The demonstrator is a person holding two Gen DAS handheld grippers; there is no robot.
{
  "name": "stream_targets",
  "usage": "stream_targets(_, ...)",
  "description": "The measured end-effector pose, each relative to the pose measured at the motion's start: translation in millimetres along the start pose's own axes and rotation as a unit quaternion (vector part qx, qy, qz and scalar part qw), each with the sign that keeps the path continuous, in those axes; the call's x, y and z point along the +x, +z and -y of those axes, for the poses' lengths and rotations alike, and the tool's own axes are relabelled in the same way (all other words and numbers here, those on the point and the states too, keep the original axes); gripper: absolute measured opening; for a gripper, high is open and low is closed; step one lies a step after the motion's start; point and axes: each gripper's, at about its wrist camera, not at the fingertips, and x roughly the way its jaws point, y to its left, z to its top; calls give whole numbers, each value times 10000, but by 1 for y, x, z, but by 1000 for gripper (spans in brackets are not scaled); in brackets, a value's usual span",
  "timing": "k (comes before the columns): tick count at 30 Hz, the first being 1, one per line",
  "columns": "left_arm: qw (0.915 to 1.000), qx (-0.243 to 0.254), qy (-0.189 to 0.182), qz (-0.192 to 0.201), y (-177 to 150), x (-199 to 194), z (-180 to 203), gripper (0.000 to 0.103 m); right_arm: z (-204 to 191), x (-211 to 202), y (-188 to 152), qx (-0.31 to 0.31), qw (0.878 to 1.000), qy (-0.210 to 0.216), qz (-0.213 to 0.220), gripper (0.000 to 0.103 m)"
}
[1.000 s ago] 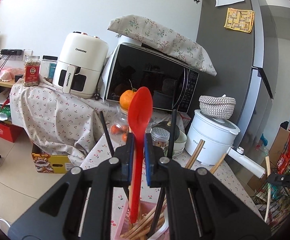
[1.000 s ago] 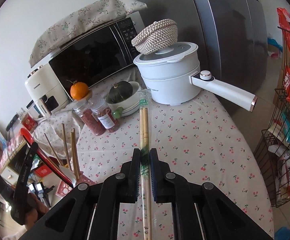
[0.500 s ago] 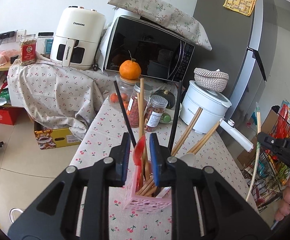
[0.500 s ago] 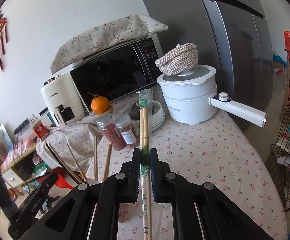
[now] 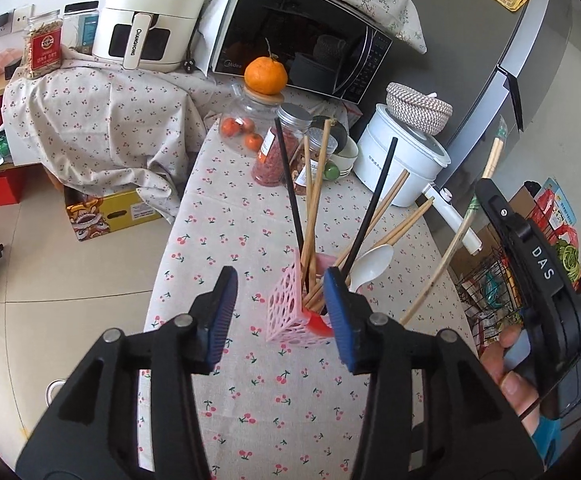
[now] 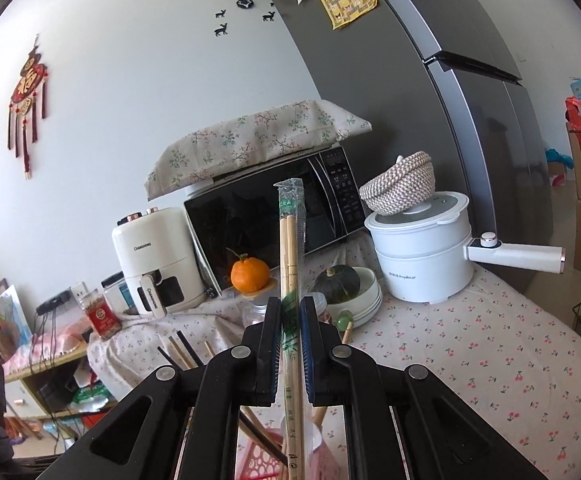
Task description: Organize utensils
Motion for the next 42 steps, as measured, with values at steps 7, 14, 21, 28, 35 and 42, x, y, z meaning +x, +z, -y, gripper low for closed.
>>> stream_targets(7,9995,-77,291,-79,6,-4,-19,58,-23,6,-28,14,9965,-352,755,9)
stream_targets(14,9985,-283,393,-255,7,-2,-40,60,-32,15,-49,-155,9927,-608,1030,10)
stream_targets(21,9980,-317,480,-255,7,-1,-42,61,-25,19,-63,-2,9951,-661,736,12)
stream_targets(28,9977,-168,528,-398,3,5,-34,68,-20,-3,-45,-154,9985,-420,329,36)
stream_targets(35,9967,-53,664,-462,-5,6,-22,77,2,-18,-10,-234,9977,-450,-440,64)
stream_targets(42,9956,232,858,-288,-20,-6,-2,84,29,-39,7,-391,9875,-723,-1345,87)
